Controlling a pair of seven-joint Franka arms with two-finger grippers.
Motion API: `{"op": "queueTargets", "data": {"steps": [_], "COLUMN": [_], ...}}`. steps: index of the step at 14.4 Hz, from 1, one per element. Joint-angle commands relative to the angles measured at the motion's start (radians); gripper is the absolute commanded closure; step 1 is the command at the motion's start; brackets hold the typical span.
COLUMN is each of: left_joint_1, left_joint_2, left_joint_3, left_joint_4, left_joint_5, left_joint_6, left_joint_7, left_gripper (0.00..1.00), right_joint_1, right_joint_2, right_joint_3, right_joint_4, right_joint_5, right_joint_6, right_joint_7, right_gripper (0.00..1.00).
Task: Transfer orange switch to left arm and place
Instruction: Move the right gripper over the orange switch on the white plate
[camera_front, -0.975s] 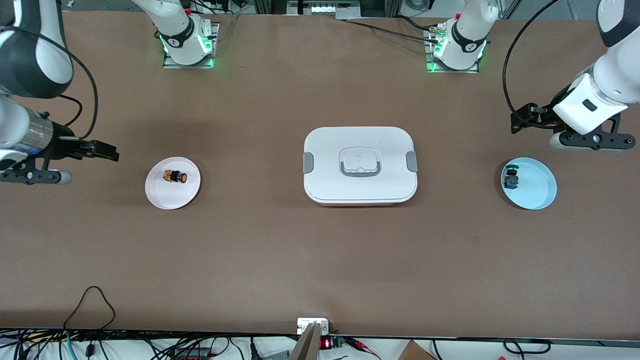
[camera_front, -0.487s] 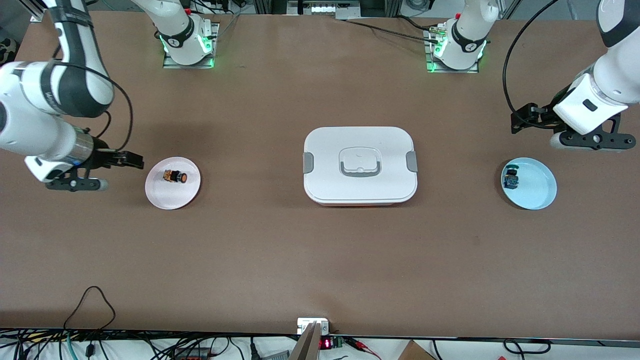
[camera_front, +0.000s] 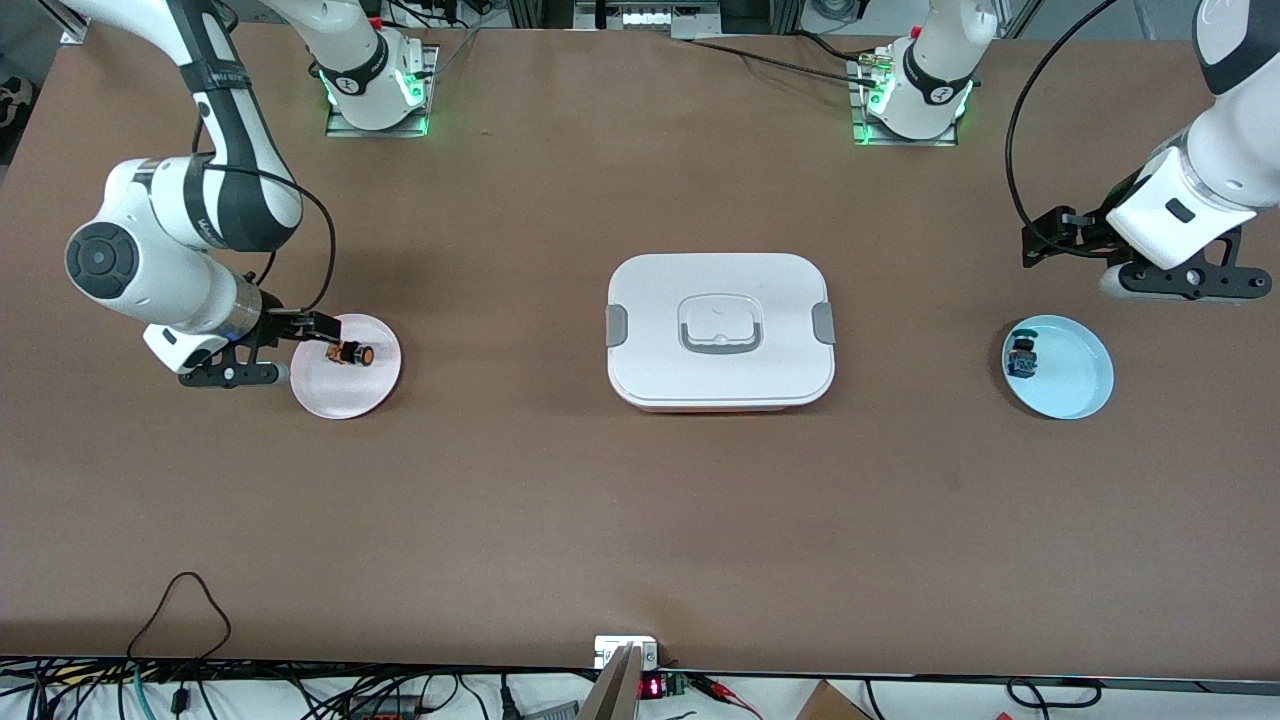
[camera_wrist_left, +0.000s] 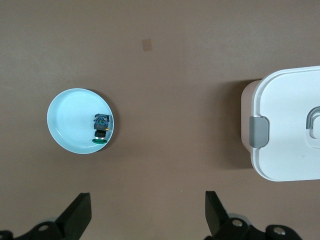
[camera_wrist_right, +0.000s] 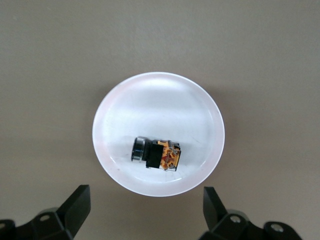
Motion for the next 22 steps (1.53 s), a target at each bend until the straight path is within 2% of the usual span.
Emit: {"op": "queueTargets", "data": {"steps": [1,11,22], "left_joint_1": [0.001,0.002,-0.001], "left_joint_2": [-0.013,-0.025,-0.021], "left_joint_3": [-0.001,-0.001,-0.002], "left_joint_4": [-0.012,-0.01,-0.012], "left_joint_5": [0.017,0.016,0.016], "left_joint_6": [-0.003,-0.029,-0.012], "left_joint_7": [-0.003,-0.003,-0.003], "left_gripper": [0.0,0.0,0.0], "right_joint_1": [-0.005,-0.005,-0.002], "right_joint_2": [0.013,0.124,0.169], "right_joint_3": [0.001,0.001,0.001], "right_joint_4": [-0.017,-0.047,-0.051], "right_joint_5": [0.004,0.004,0.018], "right_joint_6": [0.024,0.113,0.185], "right_joint_7": [-0.004,-0.002,0.021], "right_gripper": [0.0,0.0,0.0]}}
